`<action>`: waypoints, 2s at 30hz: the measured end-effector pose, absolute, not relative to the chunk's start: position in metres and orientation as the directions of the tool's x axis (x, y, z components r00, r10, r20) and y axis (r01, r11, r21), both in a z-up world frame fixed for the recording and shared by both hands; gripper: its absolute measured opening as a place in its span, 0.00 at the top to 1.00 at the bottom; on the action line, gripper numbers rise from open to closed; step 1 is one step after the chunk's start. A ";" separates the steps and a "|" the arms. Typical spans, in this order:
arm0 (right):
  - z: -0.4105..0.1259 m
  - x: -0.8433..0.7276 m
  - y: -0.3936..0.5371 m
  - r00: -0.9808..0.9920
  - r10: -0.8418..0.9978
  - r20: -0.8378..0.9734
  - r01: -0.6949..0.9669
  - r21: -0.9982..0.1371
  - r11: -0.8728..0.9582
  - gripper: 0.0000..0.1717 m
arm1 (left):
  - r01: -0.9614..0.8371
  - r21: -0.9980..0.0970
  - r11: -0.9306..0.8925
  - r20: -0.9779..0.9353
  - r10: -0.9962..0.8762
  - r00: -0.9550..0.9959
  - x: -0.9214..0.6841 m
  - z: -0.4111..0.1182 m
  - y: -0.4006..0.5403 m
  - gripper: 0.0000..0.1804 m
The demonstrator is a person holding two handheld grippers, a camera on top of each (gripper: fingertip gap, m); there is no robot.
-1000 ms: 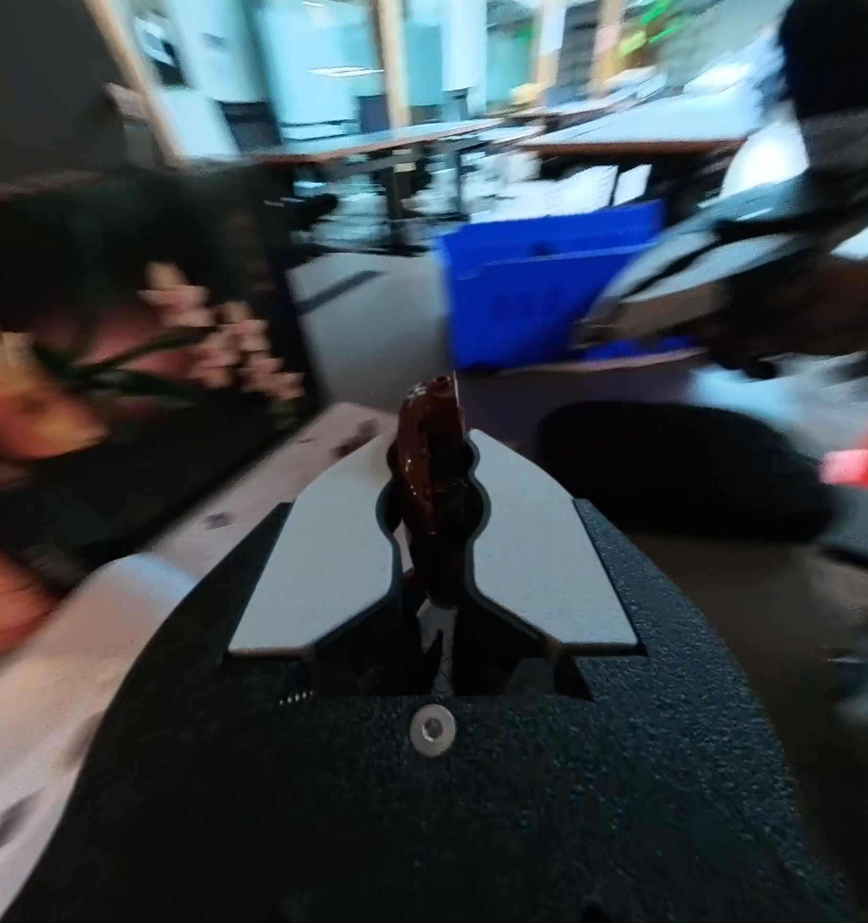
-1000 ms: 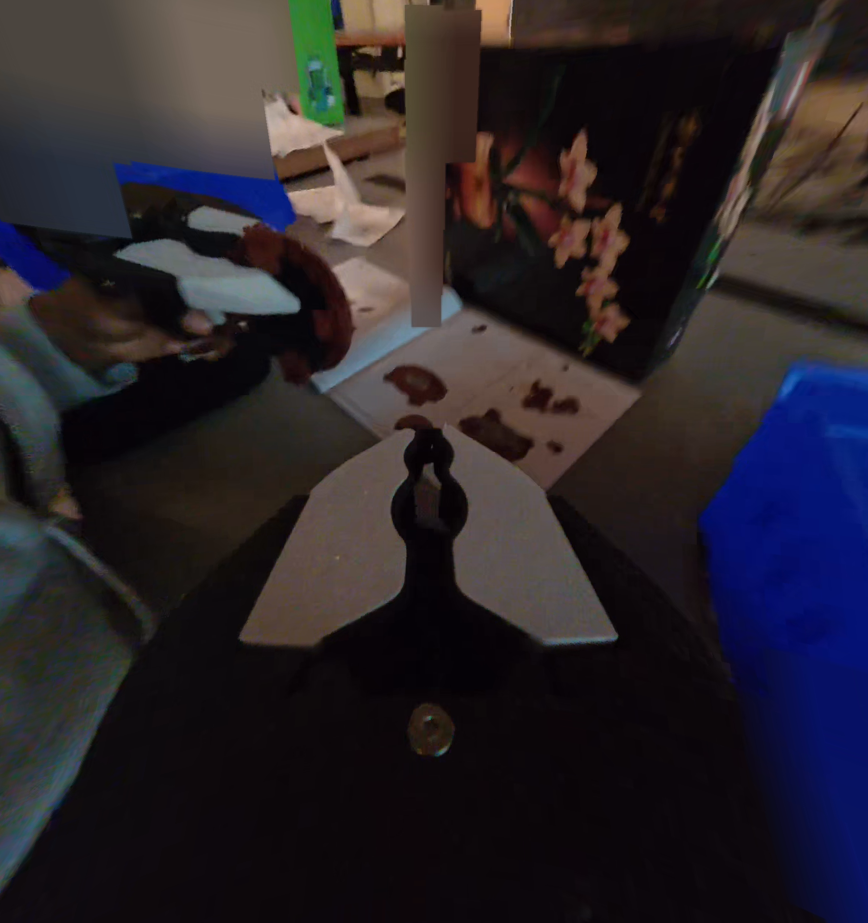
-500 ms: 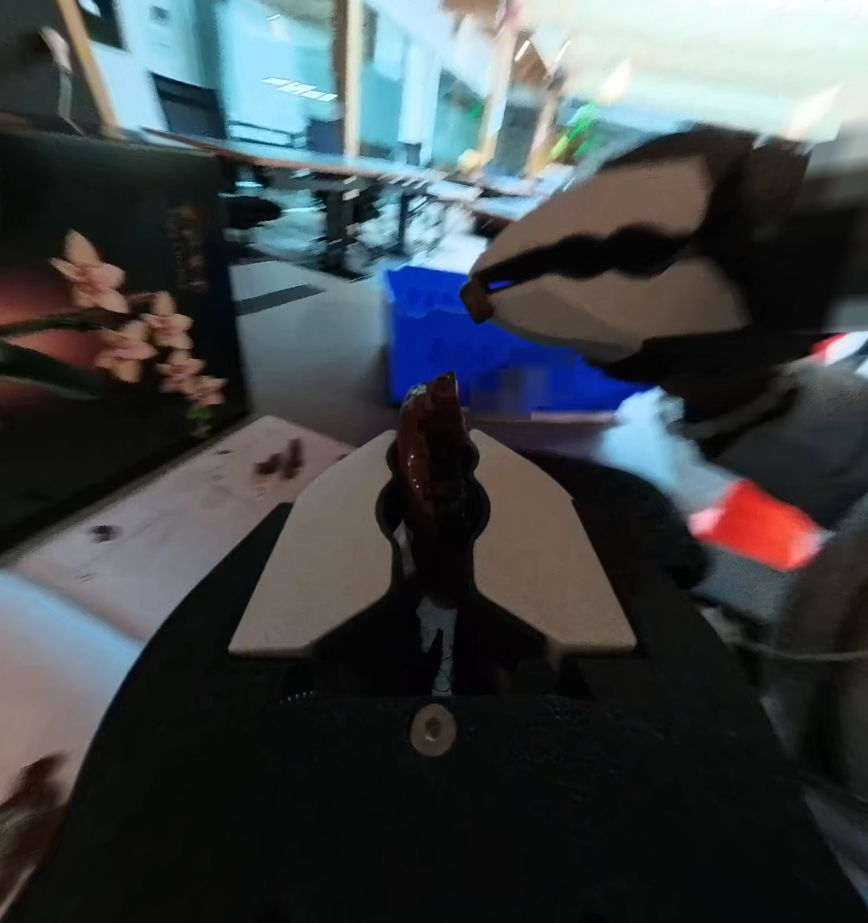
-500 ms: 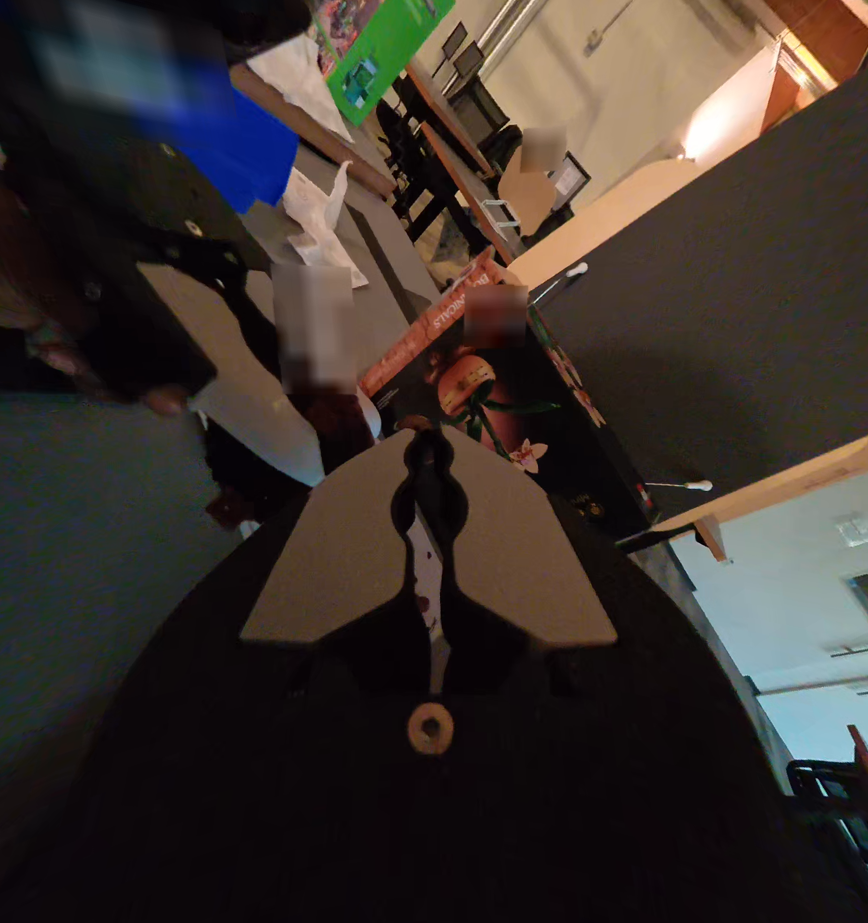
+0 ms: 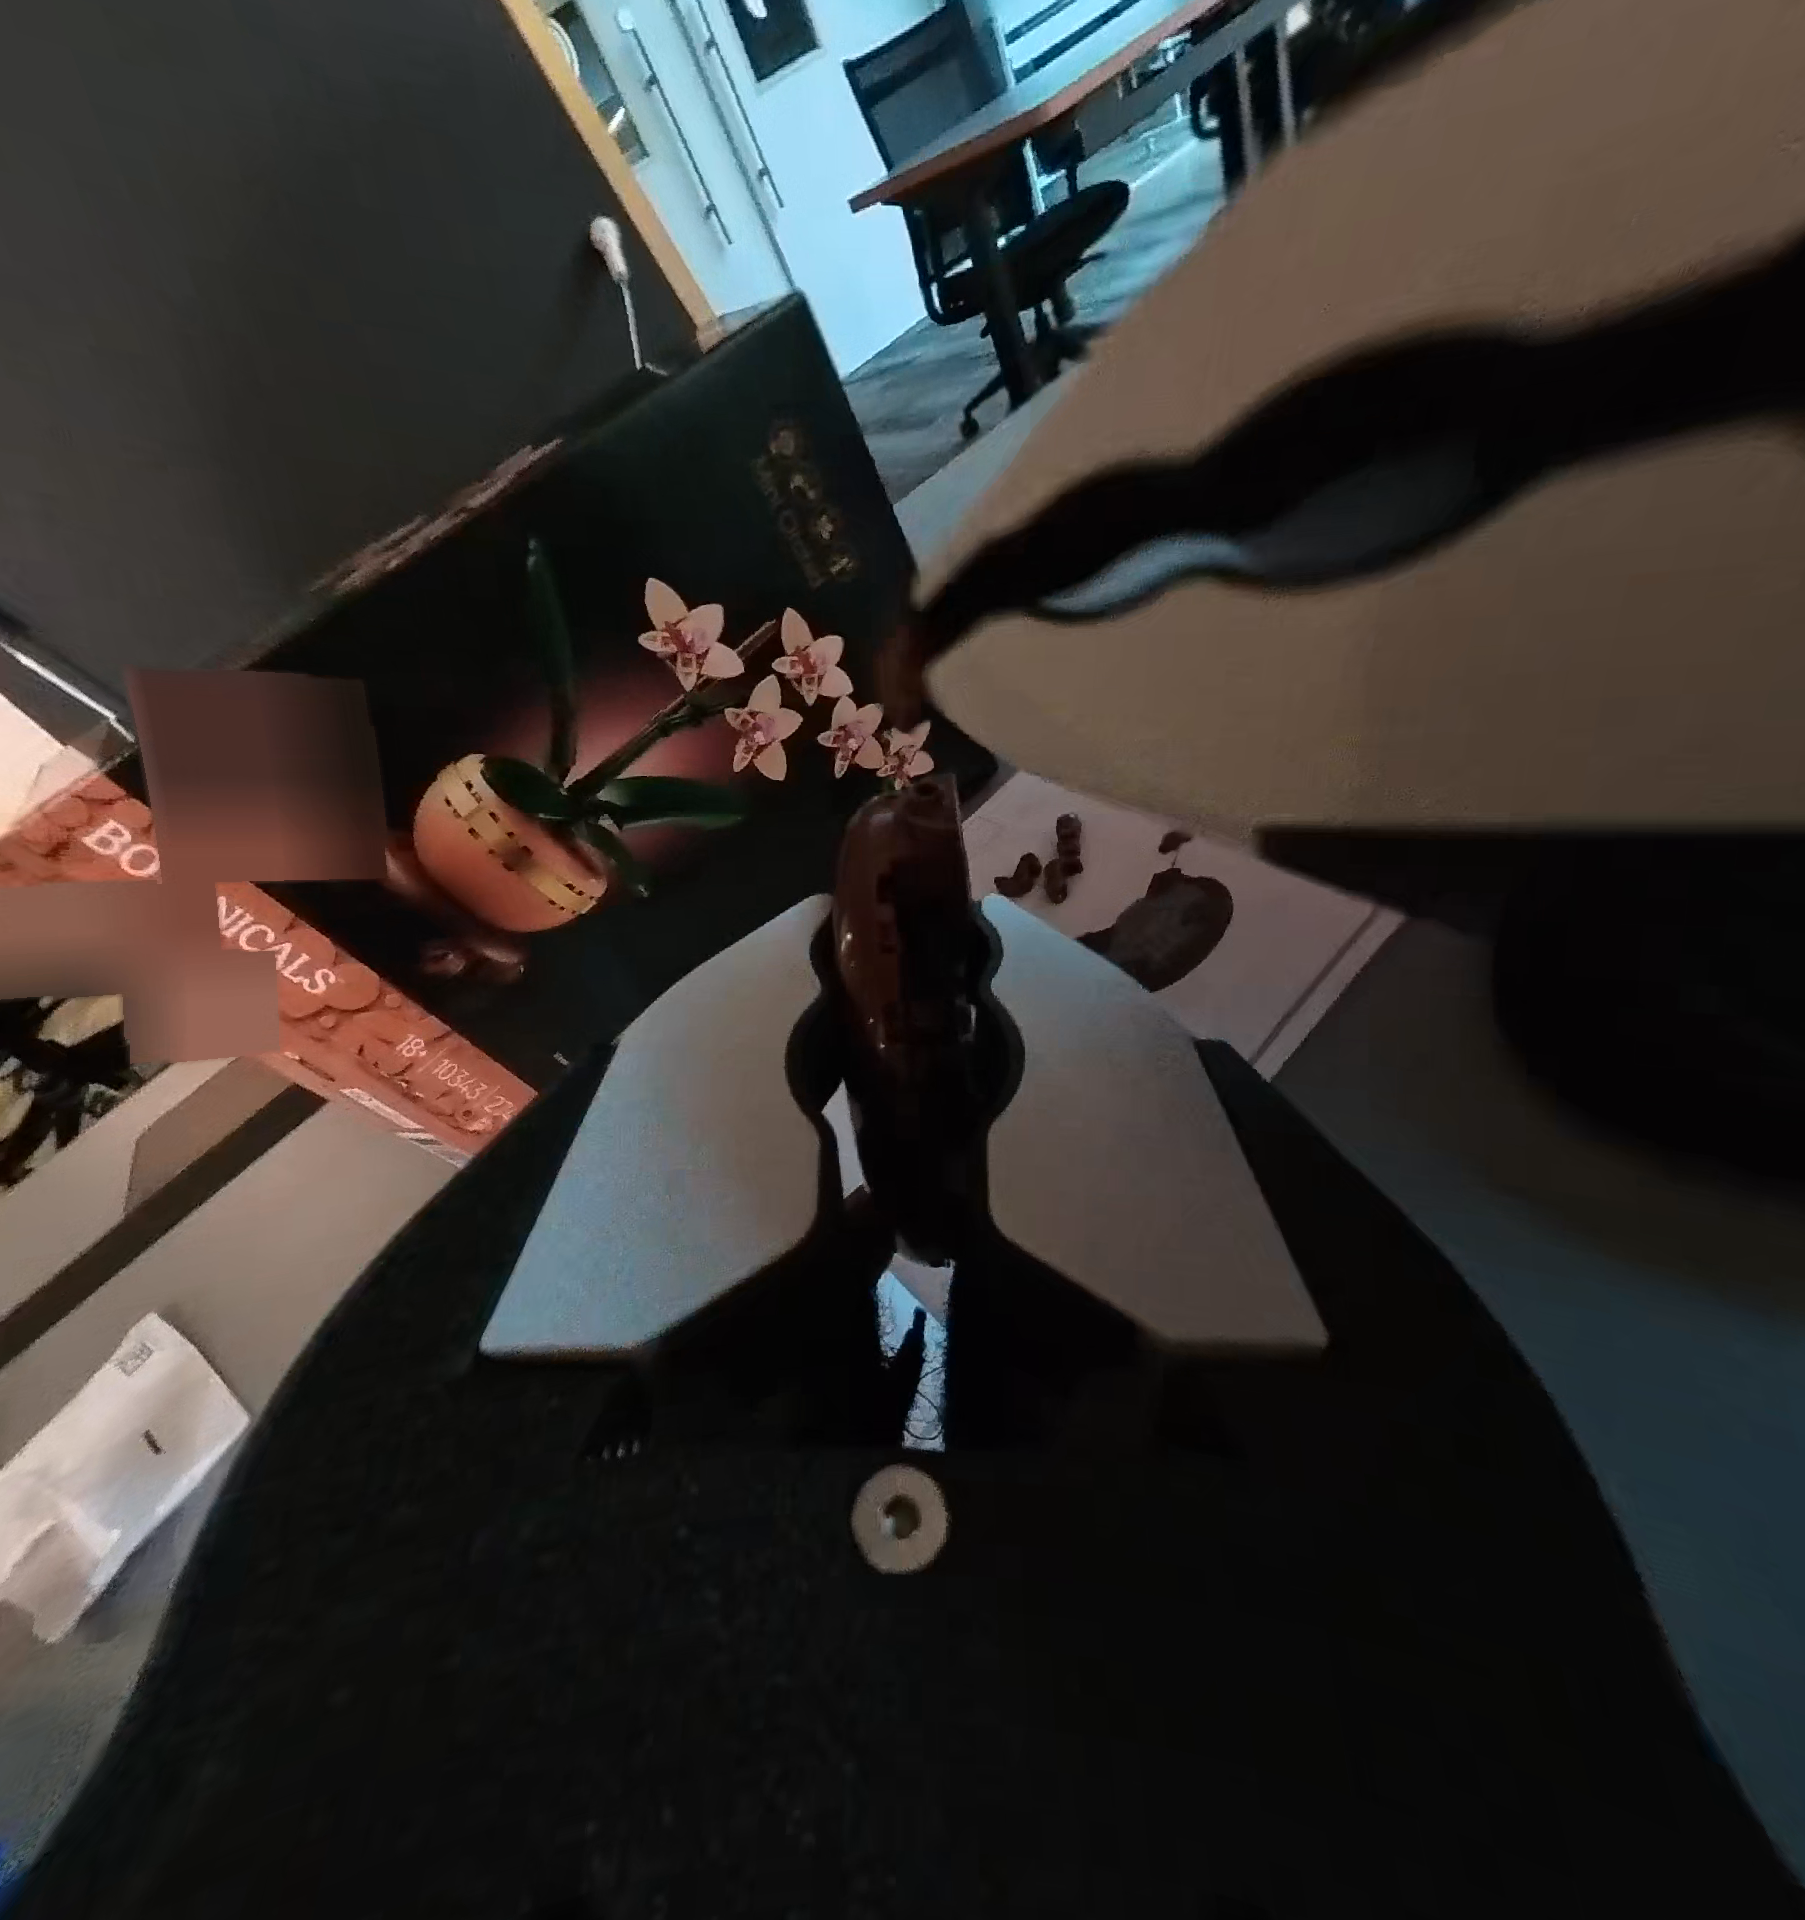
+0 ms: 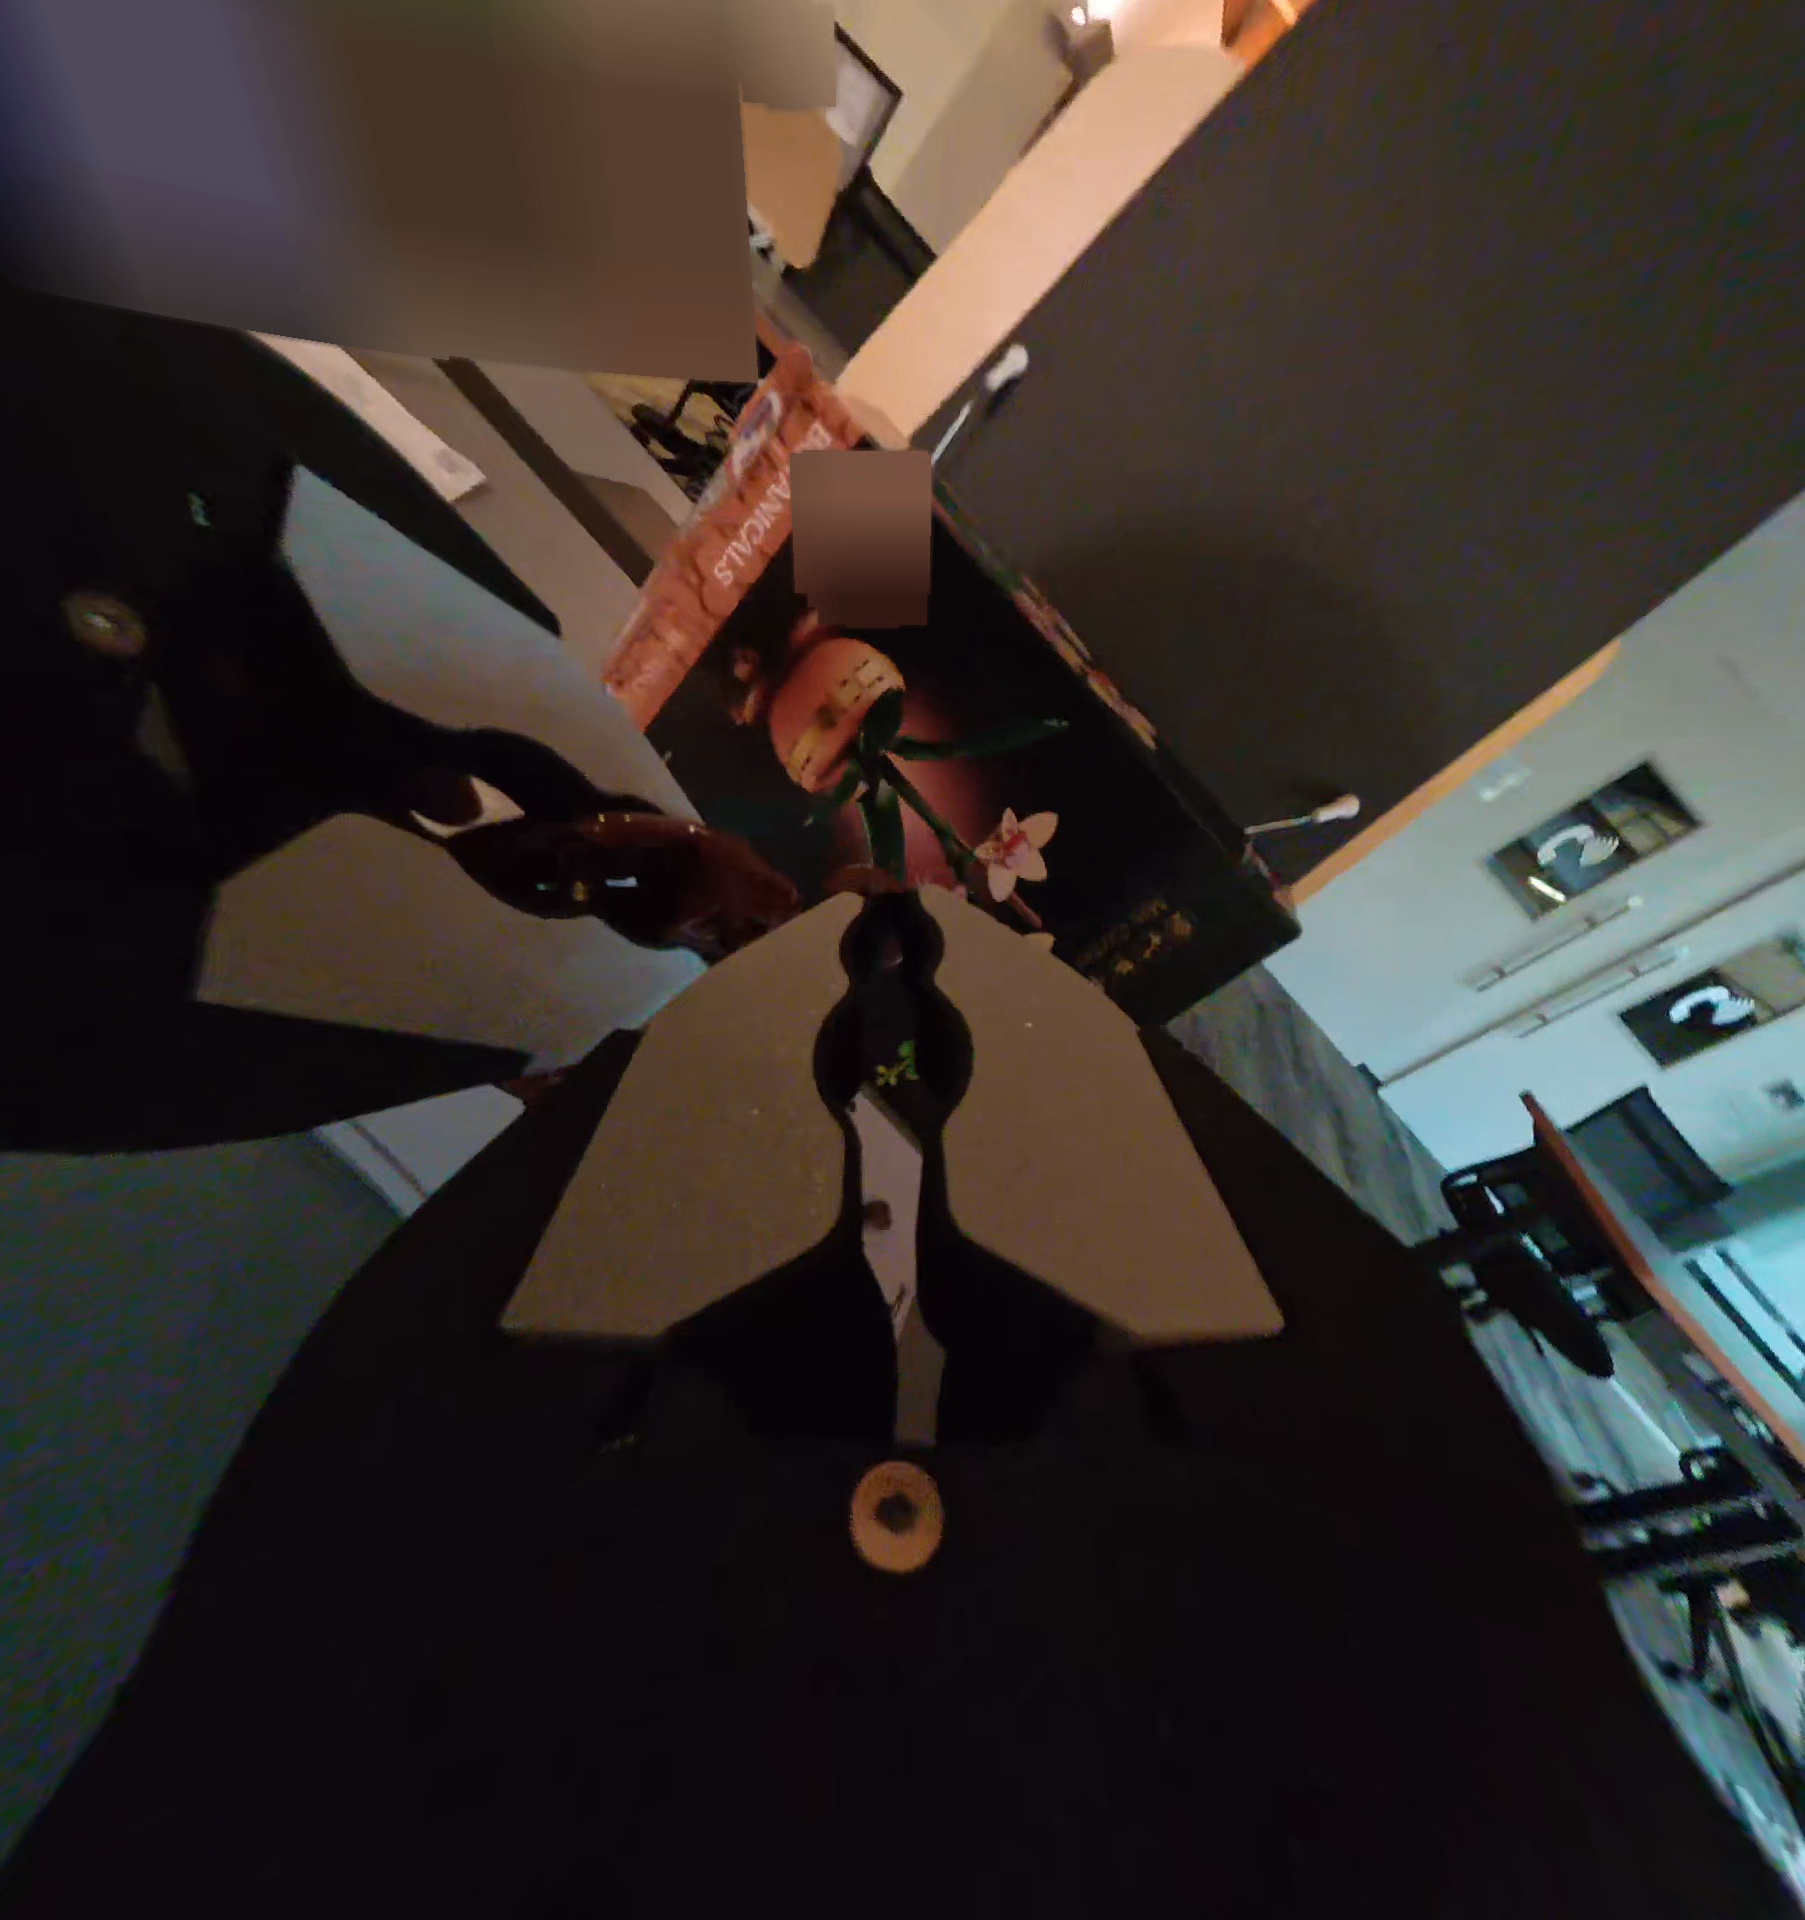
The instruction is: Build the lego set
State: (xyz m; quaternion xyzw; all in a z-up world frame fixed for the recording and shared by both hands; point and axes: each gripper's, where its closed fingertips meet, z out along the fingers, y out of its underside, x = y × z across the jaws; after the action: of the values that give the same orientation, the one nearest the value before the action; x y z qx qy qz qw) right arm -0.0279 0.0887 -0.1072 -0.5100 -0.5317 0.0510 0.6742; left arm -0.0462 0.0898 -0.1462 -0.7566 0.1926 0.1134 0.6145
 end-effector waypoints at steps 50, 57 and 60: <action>-0.155 0.111 0.145 0.377 0.864 0.332 0.516 -0.850 0.102 1.00 | -0.071 -0.976 -0.204 -0.033 -0.184 0.982 -0.077 -0.172 0.089 0.88; -0.220 0.140 0.171 0.501 0.783 0.368 0.729 -0.667 -0.153 0.92 | -0.079 -0.977 -0.197 -0.035 -0.213 0.976 -0.070 -0.174 0.090 0.88; -0.235 0.142 0.191 0.600 0.725 0.338 0.693 -0.673 -0.259 0.86 | -0.089 -0.977 -0.195 -0.046 -0.214 0.976 -0.070 -0.175 0.090 0.88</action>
State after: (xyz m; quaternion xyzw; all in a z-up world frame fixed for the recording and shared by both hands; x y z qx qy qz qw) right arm 0.1419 0.1910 -0.2353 -0.7932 -0.4469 0.0196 0.4131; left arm -0.0704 0.0899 -0.1749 -0.7714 0.0982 -0.0498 0.6268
